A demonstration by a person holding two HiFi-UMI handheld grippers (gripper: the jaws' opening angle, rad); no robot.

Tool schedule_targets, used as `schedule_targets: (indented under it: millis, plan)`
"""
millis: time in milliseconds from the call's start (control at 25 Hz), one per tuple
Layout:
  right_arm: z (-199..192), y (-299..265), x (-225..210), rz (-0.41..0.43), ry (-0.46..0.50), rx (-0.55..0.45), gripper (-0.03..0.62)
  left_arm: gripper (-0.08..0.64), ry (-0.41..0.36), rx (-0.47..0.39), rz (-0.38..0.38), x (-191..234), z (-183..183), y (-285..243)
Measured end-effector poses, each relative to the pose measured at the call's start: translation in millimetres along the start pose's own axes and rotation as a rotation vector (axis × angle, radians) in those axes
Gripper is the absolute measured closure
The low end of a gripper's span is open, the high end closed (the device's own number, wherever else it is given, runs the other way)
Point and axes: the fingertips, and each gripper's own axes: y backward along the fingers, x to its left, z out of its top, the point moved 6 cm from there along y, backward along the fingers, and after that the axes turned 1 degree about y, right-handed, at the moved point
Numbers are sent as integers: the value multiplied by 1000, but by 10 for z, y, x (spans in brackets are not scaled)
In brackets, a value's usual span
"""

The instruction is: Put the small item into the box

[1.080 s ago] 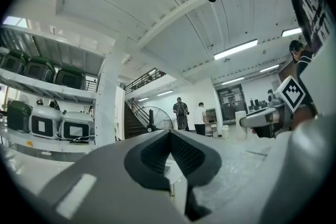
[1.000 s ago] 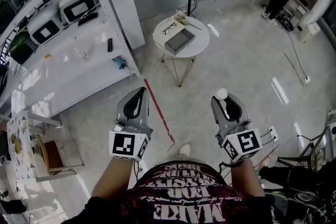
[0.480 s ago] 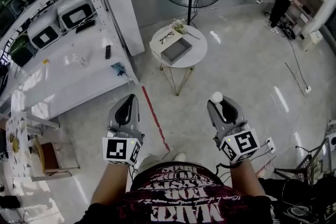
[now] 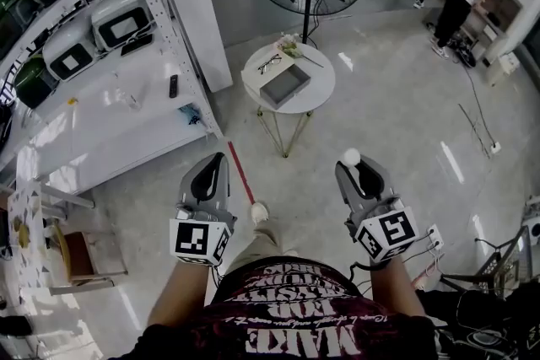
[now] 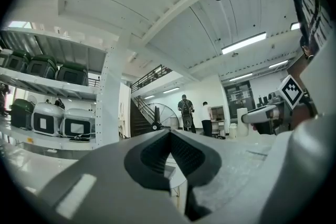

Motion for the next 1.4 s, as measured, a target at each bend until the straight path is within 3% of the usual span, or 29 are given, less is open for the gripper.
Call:
schedule_targets:
  millis: [440,920,1400]
  plan:
    - [90,-502,-249,-60,6,3,439,560,8,-11,-100,239,-81,-721]
    - [-16,-1384,-536,-49,-37,52,439,560,42,64,-96,726,-249,-1413]
    - [121,-2023,-772,-67,-26,75,439,560,33,83,-158,1027,-295,-2069]
